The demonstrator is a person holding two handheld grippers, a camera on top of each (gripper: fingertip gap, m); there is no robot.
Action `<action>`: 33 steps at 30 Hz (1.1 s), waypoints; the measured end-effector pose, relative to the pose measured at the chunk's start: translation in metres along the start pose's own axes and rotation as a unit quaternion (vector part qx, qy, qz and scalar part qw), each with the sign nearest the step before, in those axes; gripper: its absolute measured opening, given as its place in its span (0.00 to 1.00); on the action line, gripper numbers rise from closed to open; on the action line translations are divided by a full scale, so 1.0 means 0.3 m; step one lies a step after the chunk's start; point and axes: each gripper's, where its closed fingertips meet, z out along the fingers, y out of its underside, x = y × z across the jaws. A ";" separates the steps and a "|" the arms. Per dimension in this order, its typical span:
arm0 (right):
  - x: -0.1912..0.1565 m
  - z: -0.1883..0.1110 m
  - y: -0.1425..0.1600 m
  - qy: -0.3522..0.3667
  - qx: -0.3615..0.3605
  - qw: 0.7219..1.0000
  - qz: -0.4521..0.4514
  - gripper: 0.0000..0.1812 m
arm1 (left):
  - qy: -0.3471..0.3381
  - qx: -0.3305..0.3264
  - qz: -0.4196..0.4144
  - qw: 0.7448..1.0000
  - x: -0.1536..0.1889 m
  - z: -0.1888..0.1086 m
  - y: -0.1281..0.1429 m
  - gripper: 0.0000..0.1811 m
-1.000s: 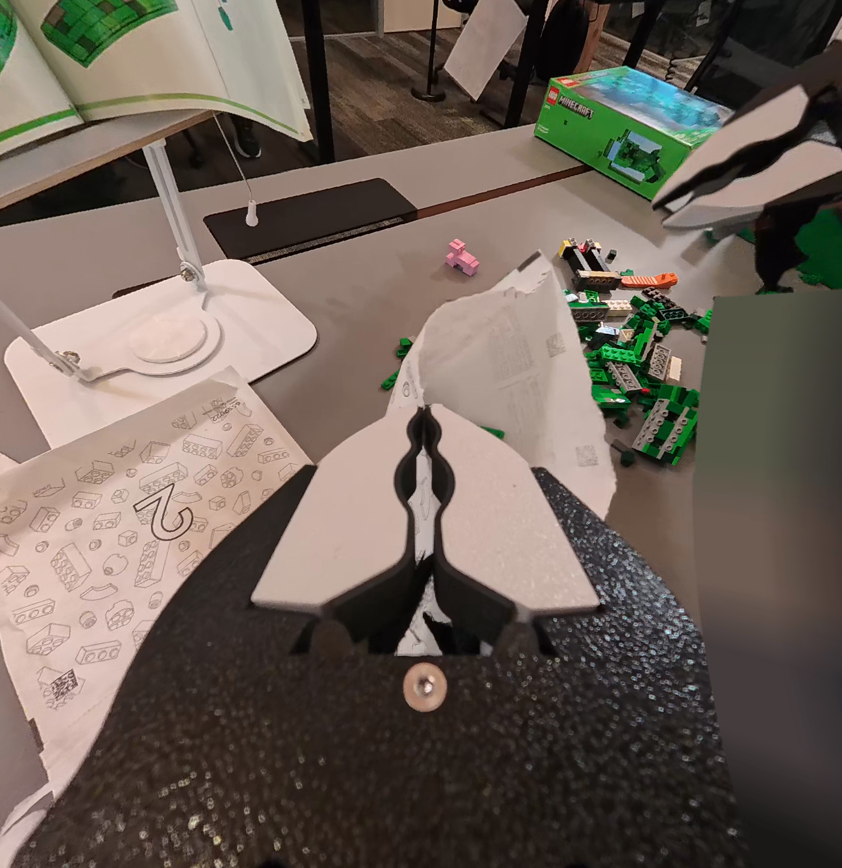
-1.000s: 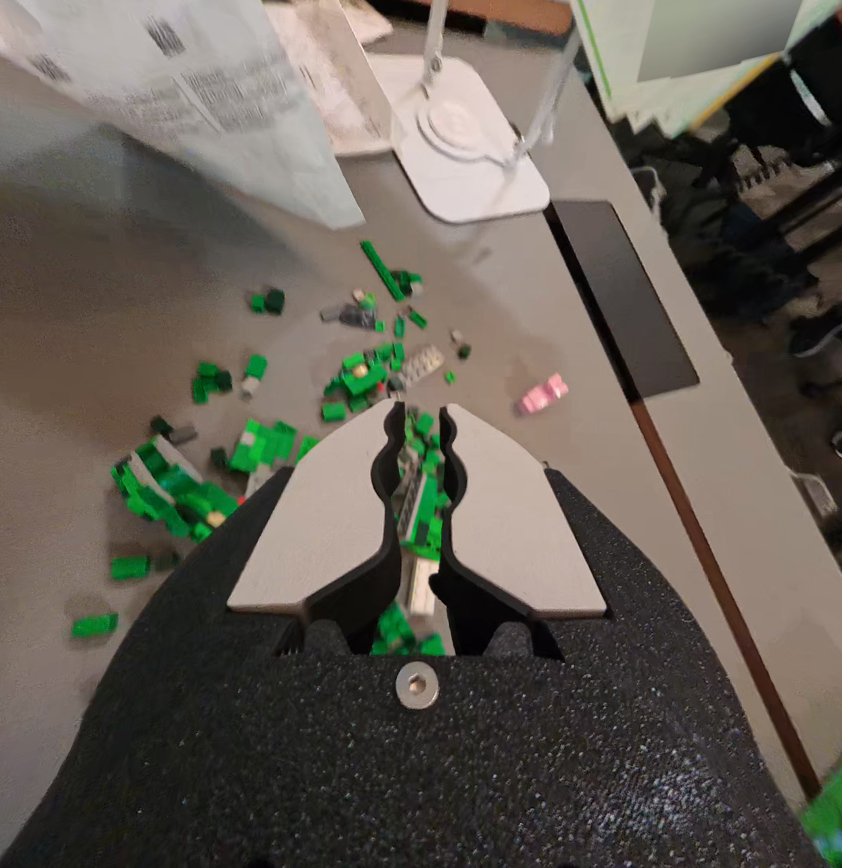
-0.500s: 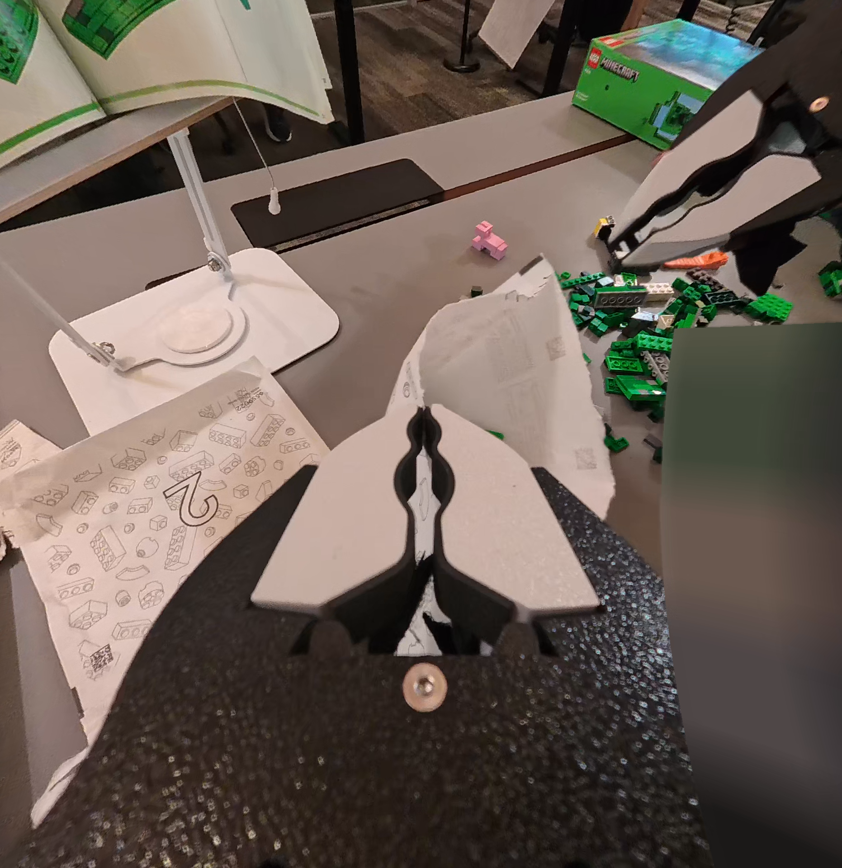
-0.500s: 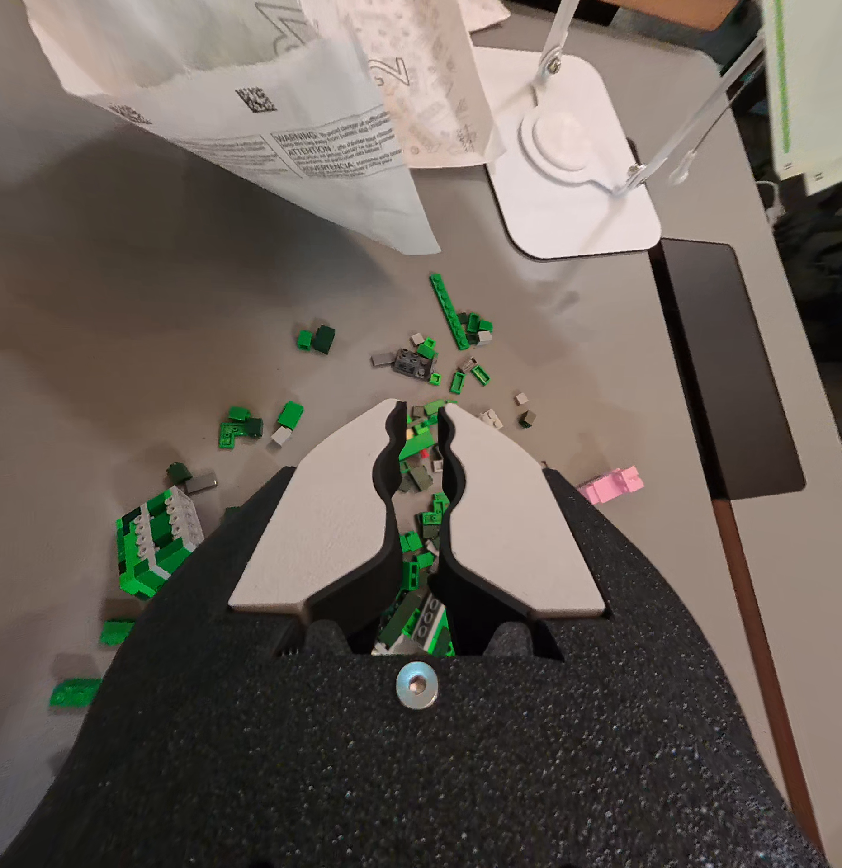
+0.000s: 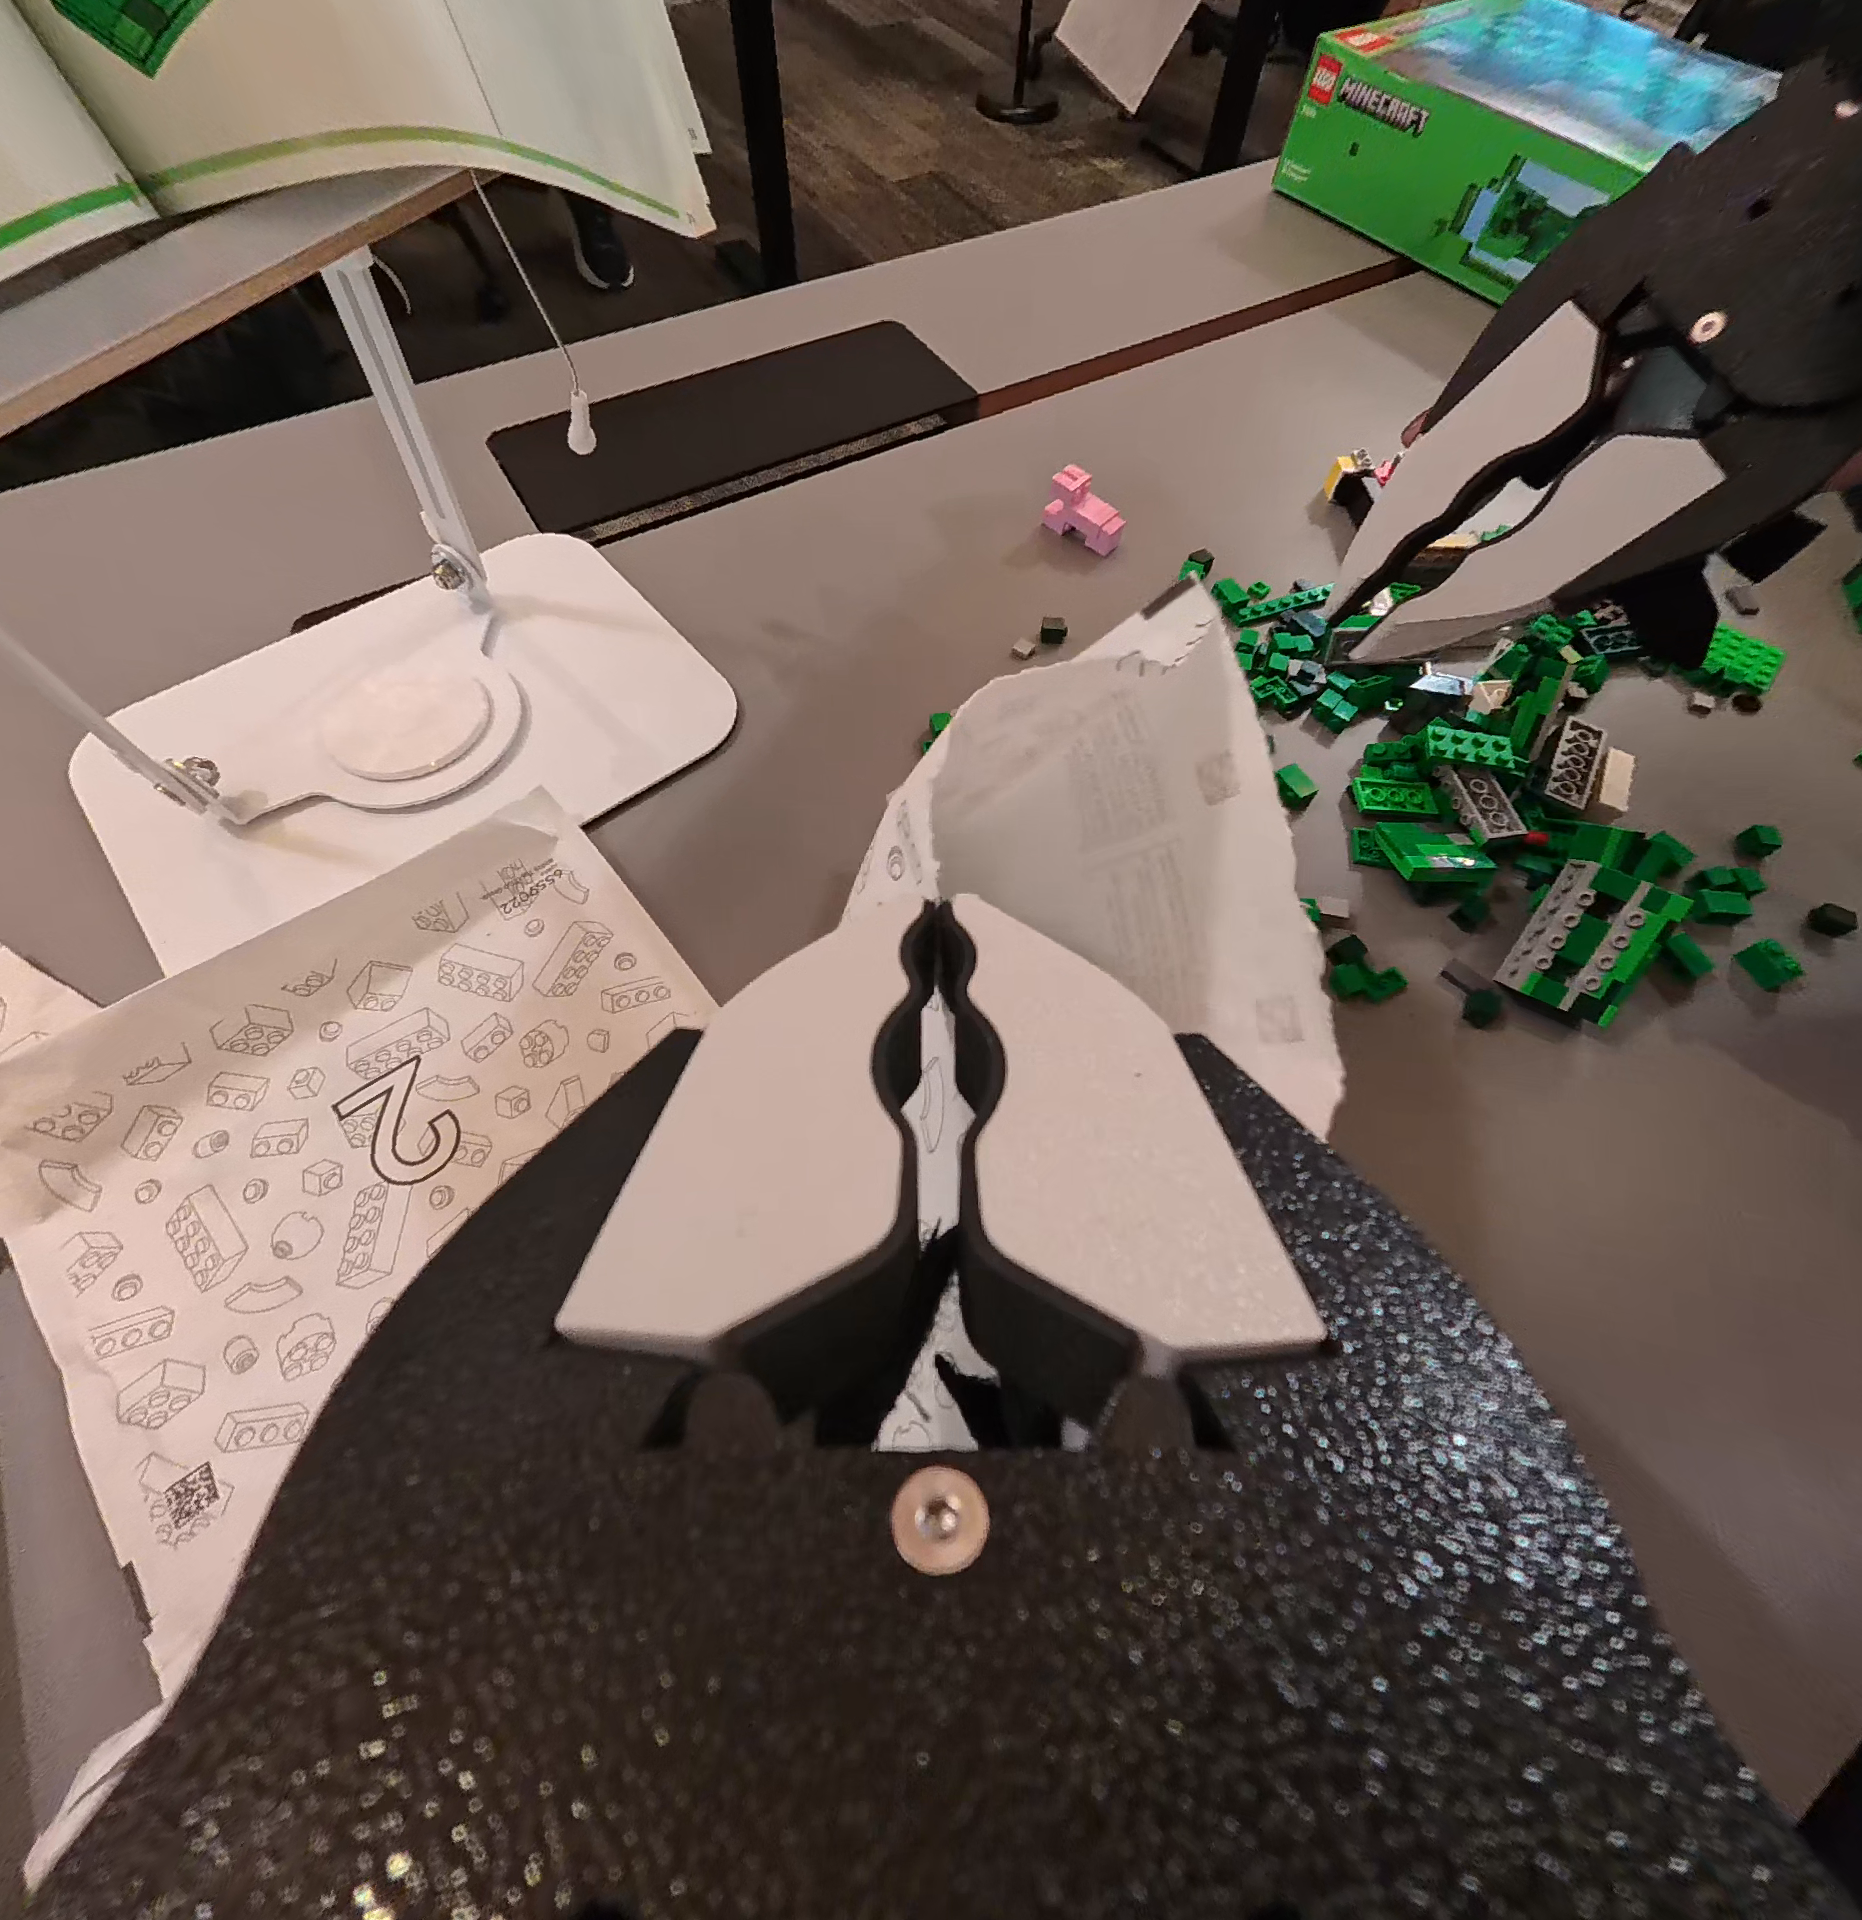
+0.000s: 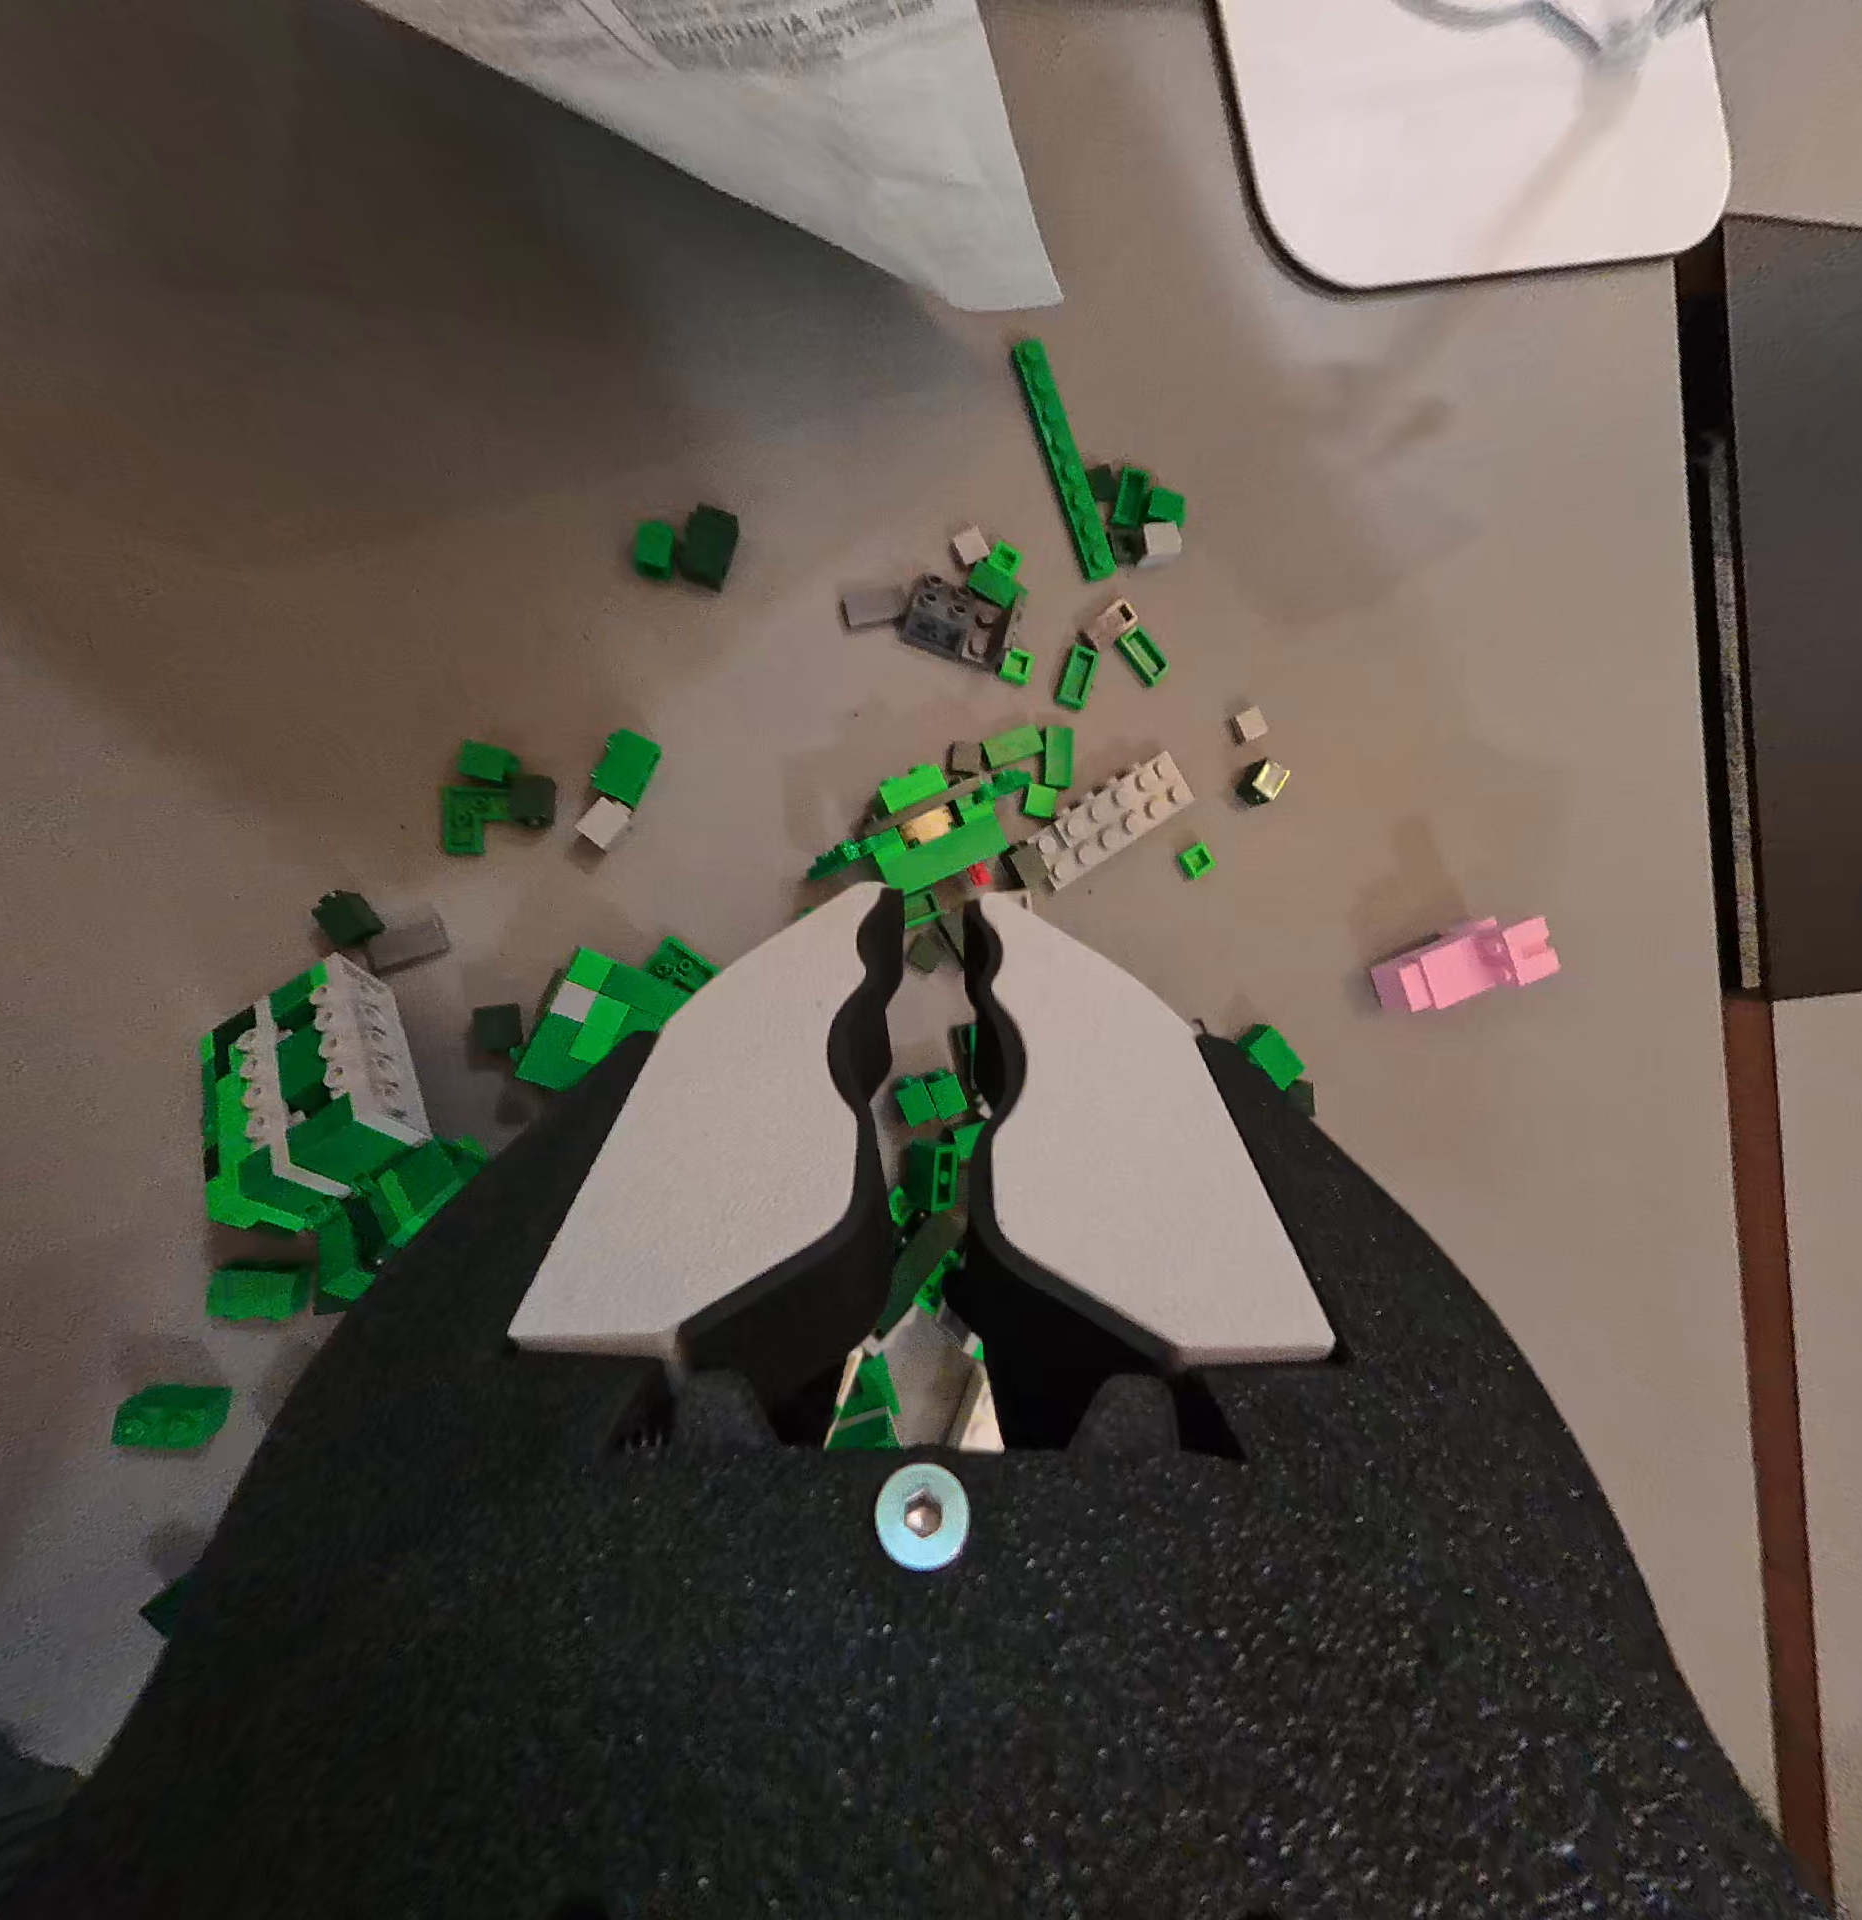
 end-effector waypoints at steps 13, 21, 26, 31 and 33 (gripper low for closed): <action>-0.044 0.011 -0.018 -0.033 0.001 0.999 -0.008 0.00 | 0.001 0.007 -0.006 1.000 -0.011 -0.008 -0.002 0.00; 0.040 -0.045 0.039 0.030 -0.004 0.999 0.020 0.01 | 0.002 0.008 -0.007 1.000 -0.012 -0.007 -0.002 0.00; 0.142 -0.103 0.173 0.111 -0.057 0.990 0.062 0.00 | 0.000 0.007 -0.009 1.000 -0.013 -0.004 -0.001 0.00; 0.173 -0.132 0.259 0.129 -0.074 0.984 0.101 0.00 | 0.000 0.006 -0.011 1.000 -0.014 -0.003 0.001 0.00; 0.182 -0.139 0.288 0.136 -0.087 0.981 0.109 0.00 | 0.000 0.005 -0.010 1.000 -0.013 -0.001 0.001 0.00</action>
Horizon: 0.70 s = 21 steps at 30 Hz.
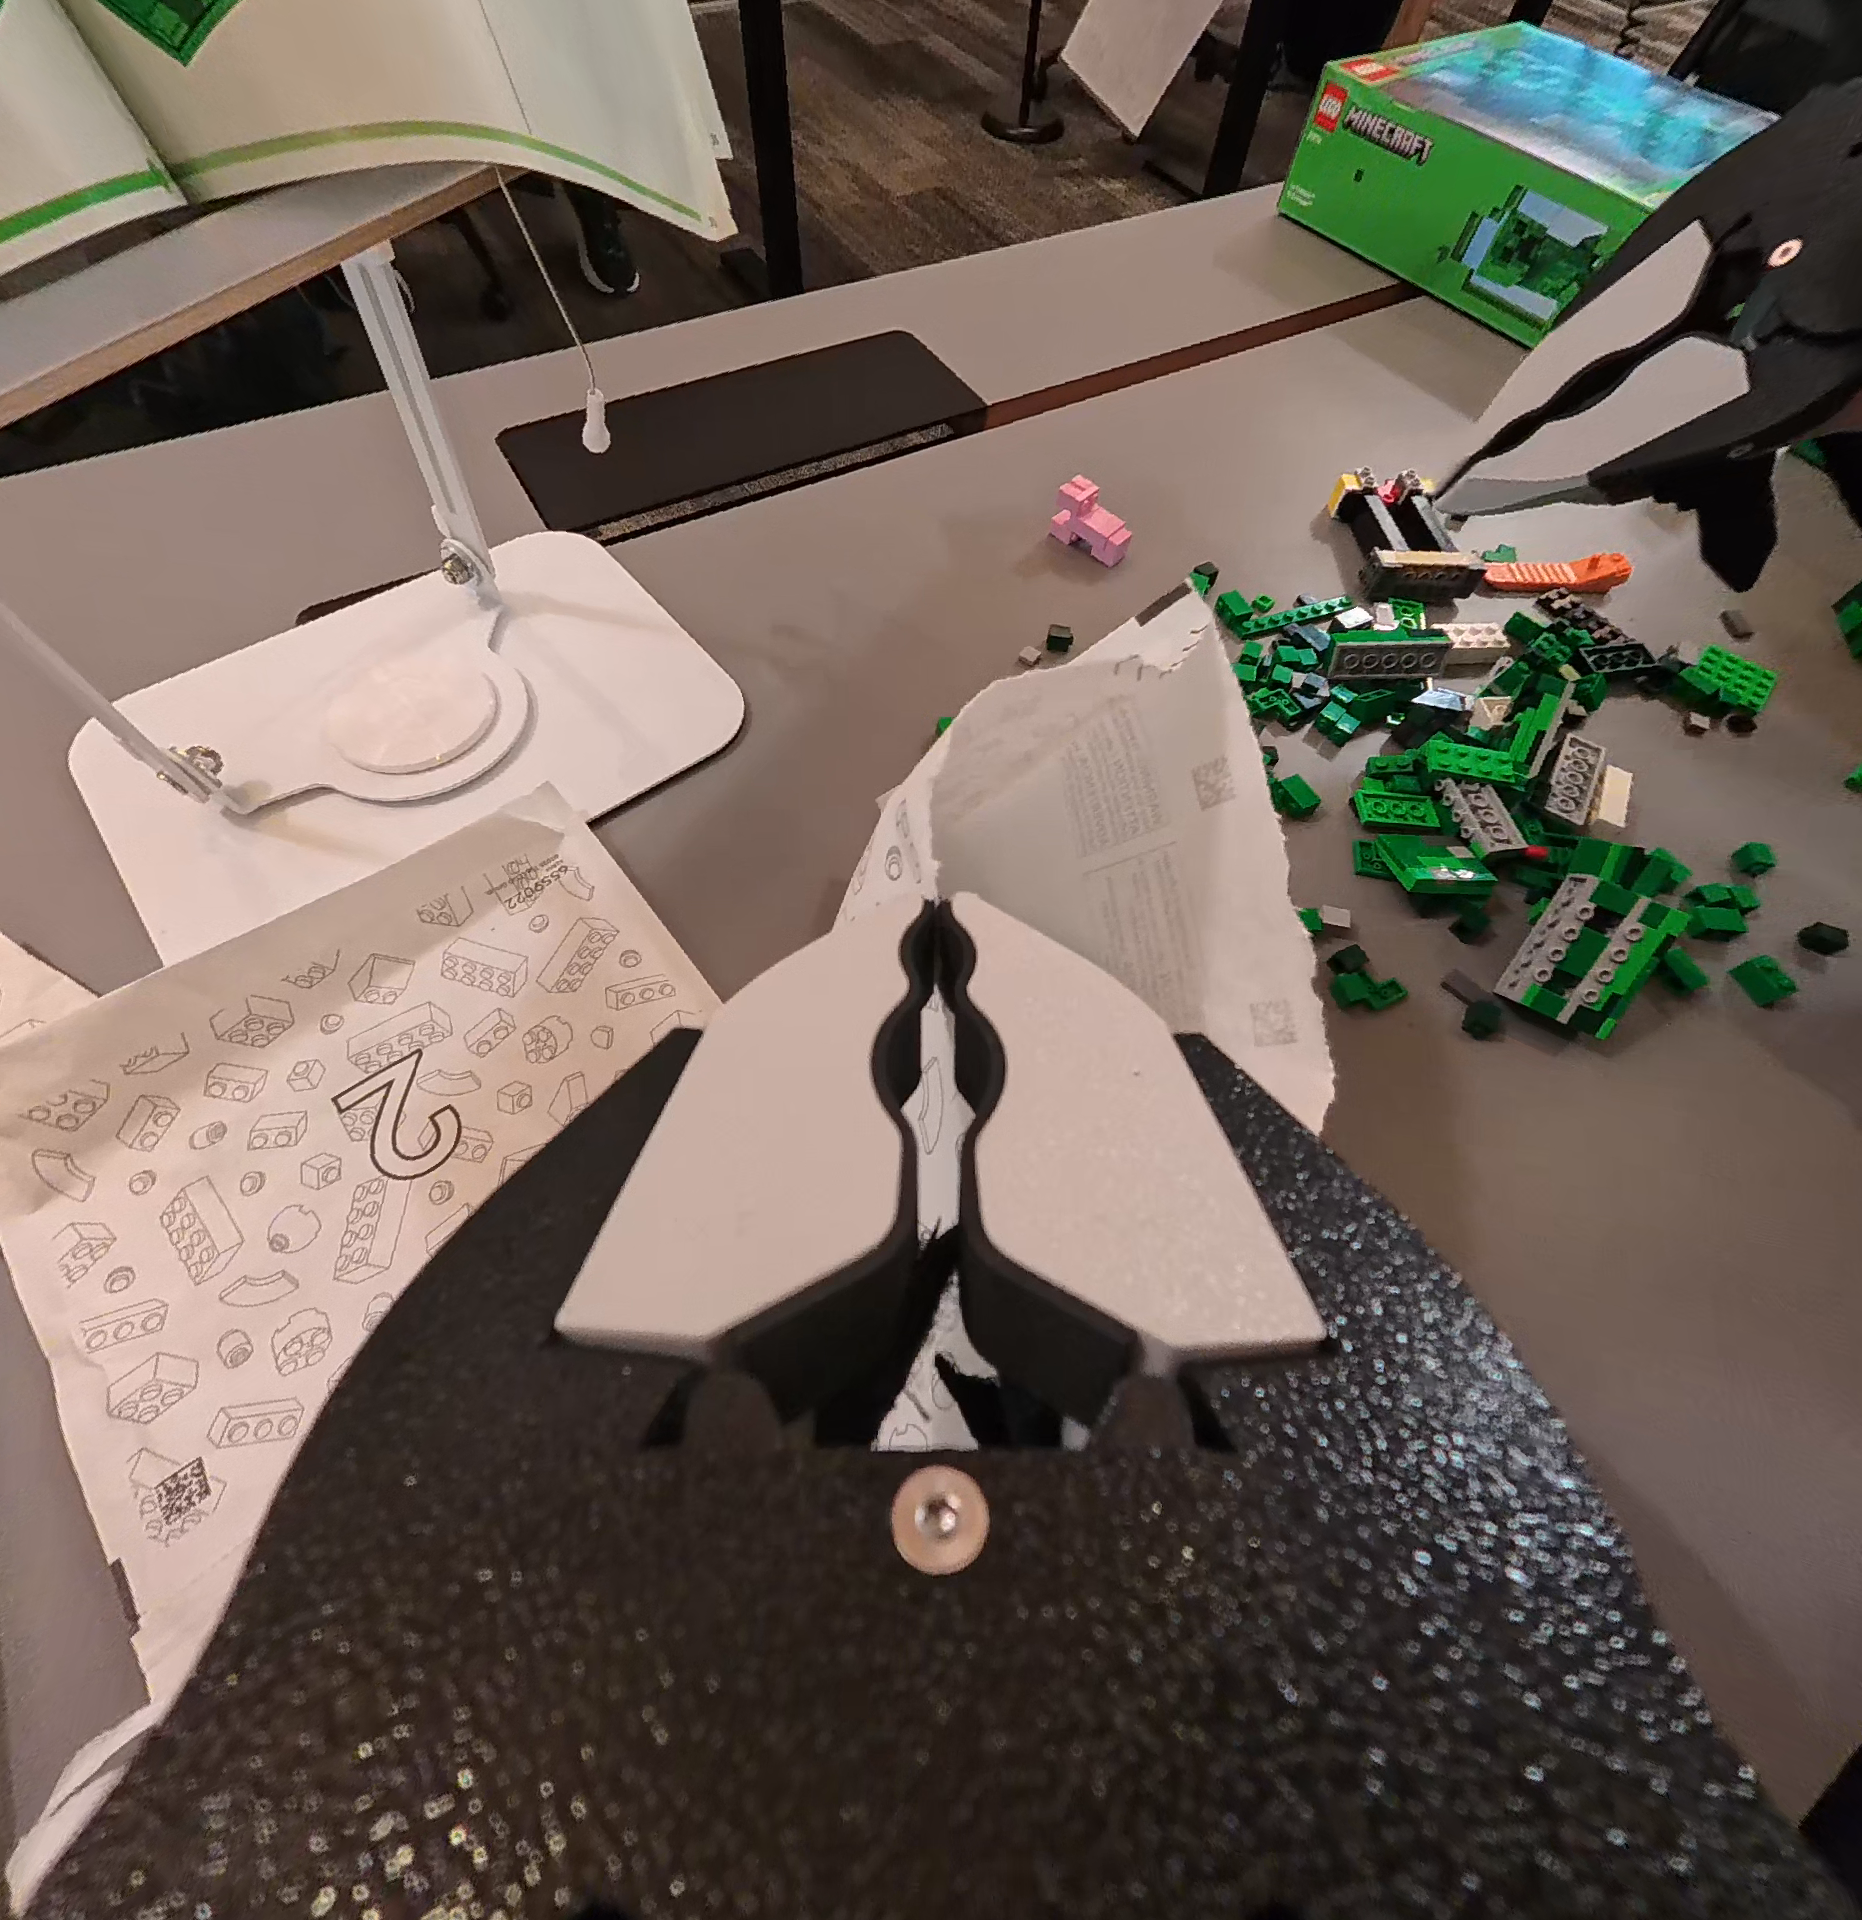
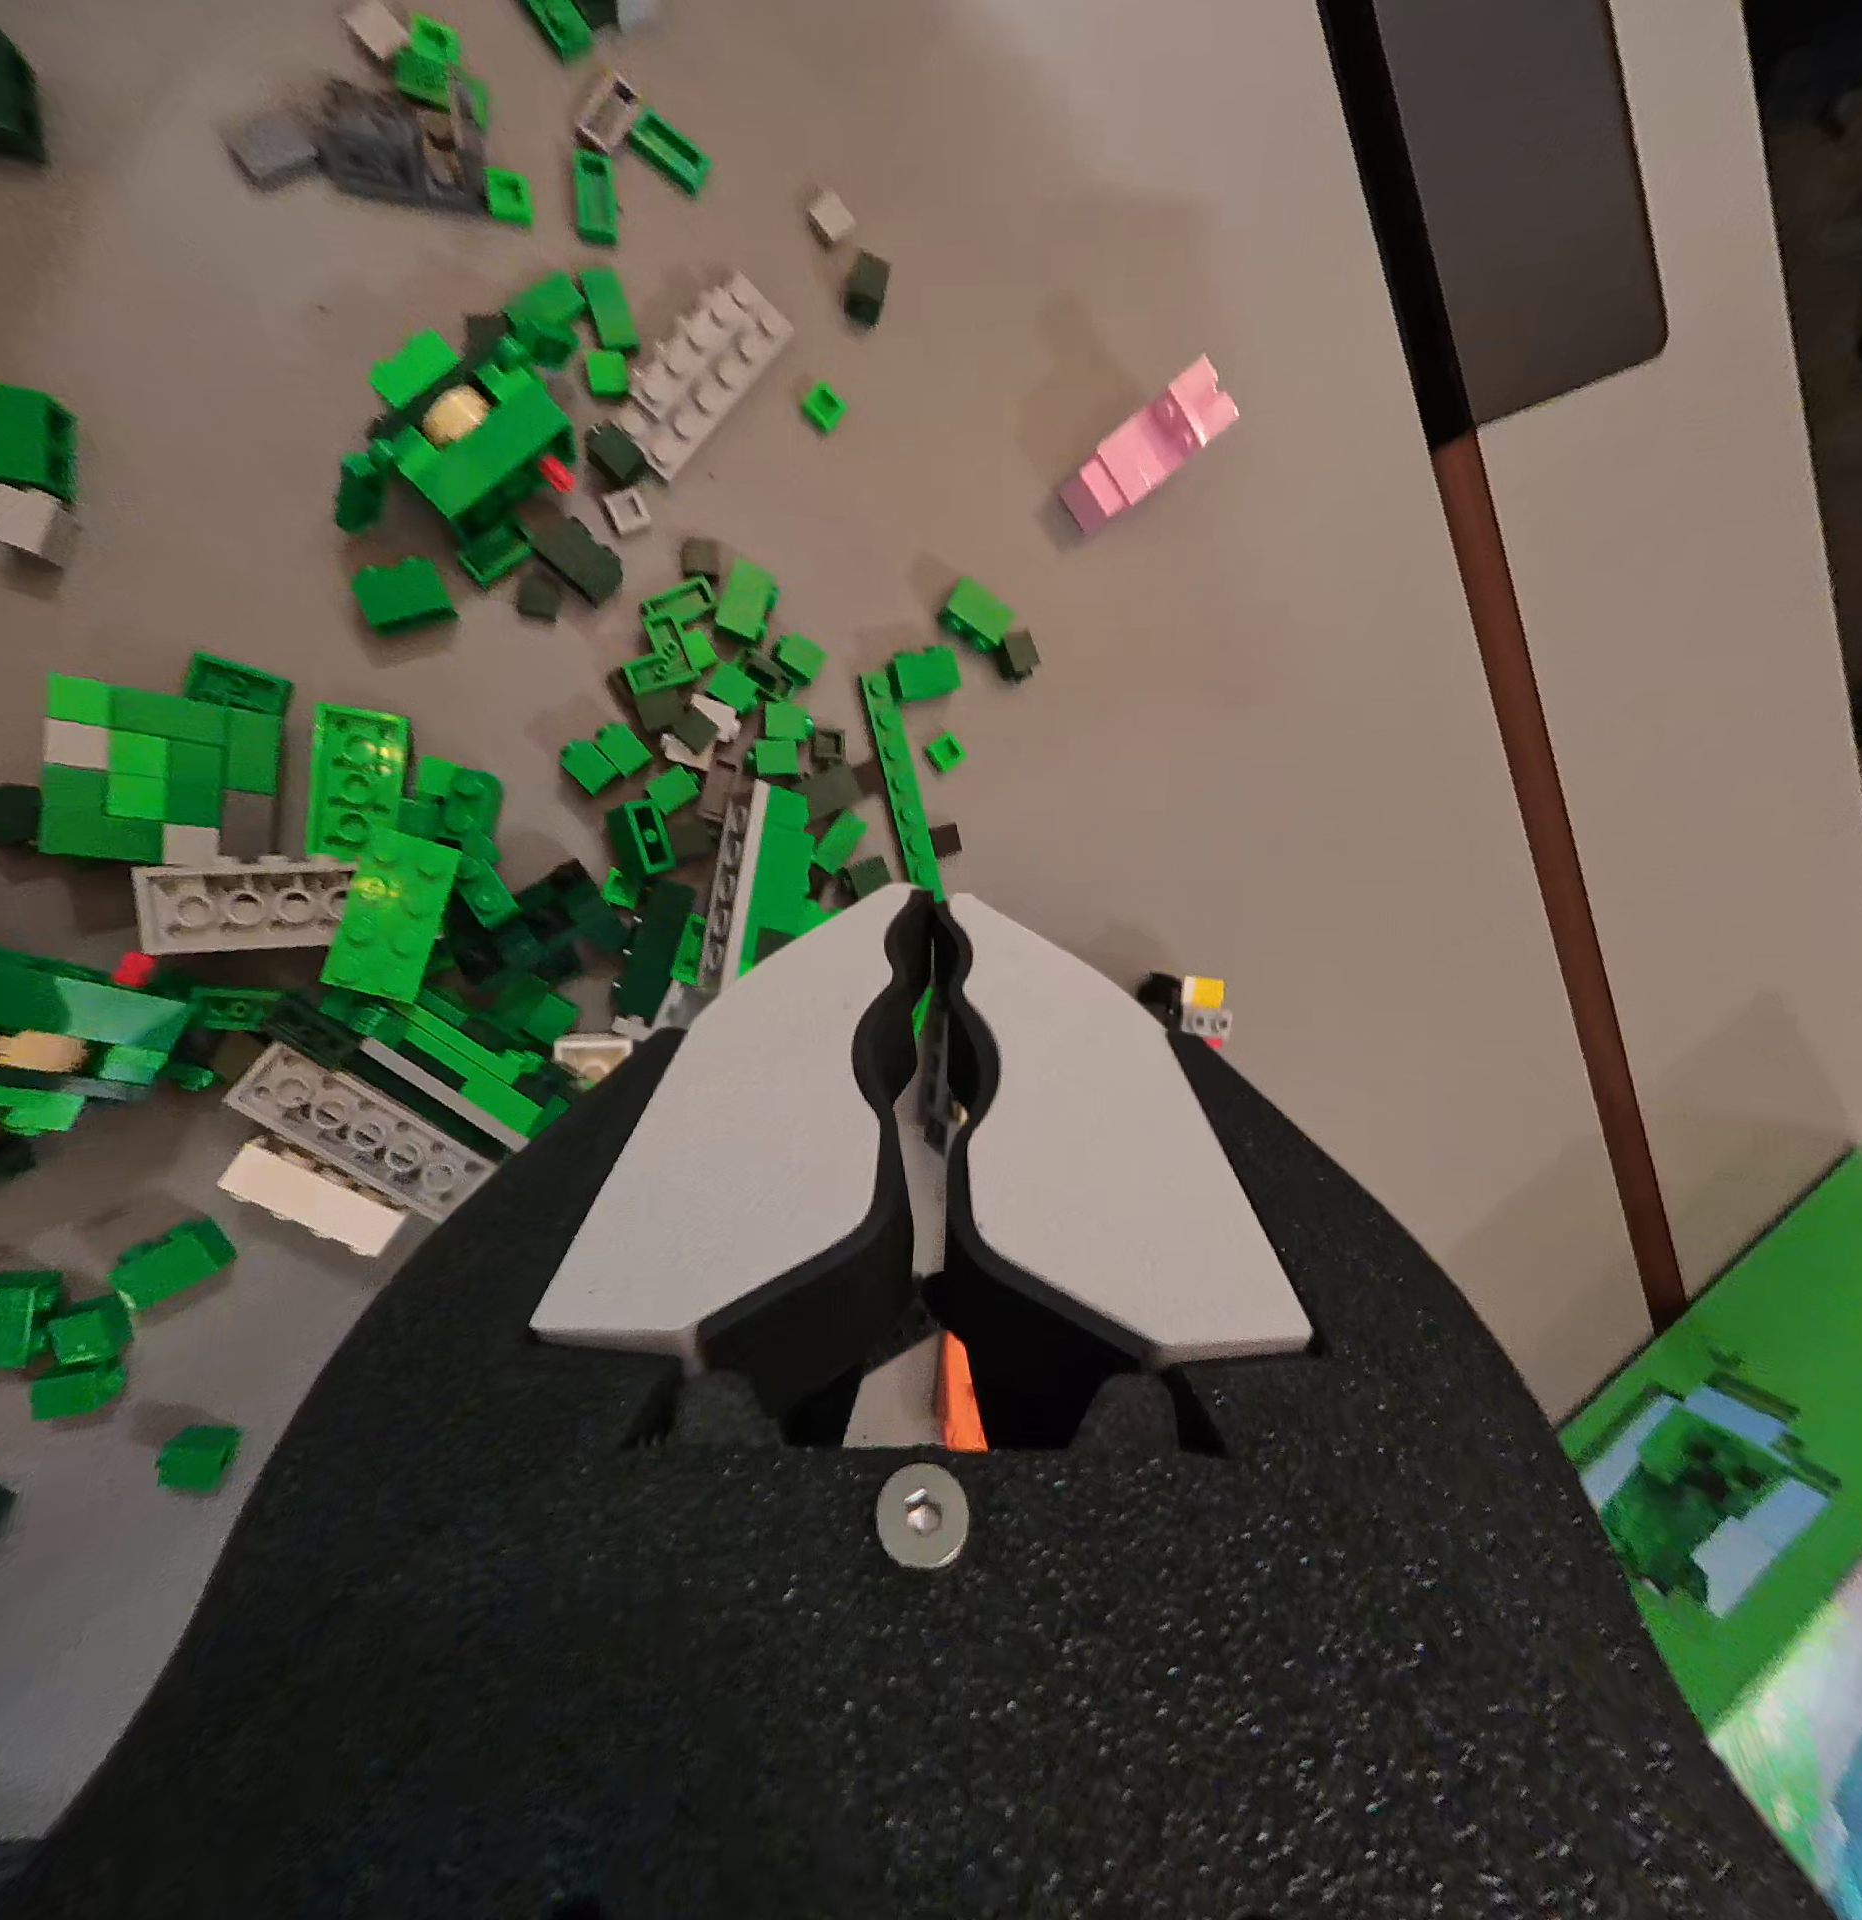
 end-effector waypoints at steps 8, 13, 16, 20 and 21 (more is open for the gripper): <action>0.012 -0.012 0.034 0.006 -0.015 1.000 0.011 0.00 | 0.003 -0.003 0.002 1.000 0.007 0.005 0.002 0.00; 0.013 -0.024 0.048 0.007 -0.019 1.000 0.017 0.00 | 0.006 -0.002 0.001 1.000 0.007 0.005 0.002 0.00; 0.012 -0.027 0.054 0.004 -0.021 1.000 0.020 0.00 | 0.007 -0.003 0.001 1.000 0.010 0.006 0.002 0.00; 0.007 -0.024 0.055 0.000 -0.024 1.000 0.020 0.00 | 0.008 -0.004 0.002 1.000 0.013 0.008 0.002 0.00; 0.004 -0.023 0.055 -0.002 -0.025 1.000 0.019 0.00 | 0.007 -0.004 0.002 1.000 0.013 0.009 0.002 0.00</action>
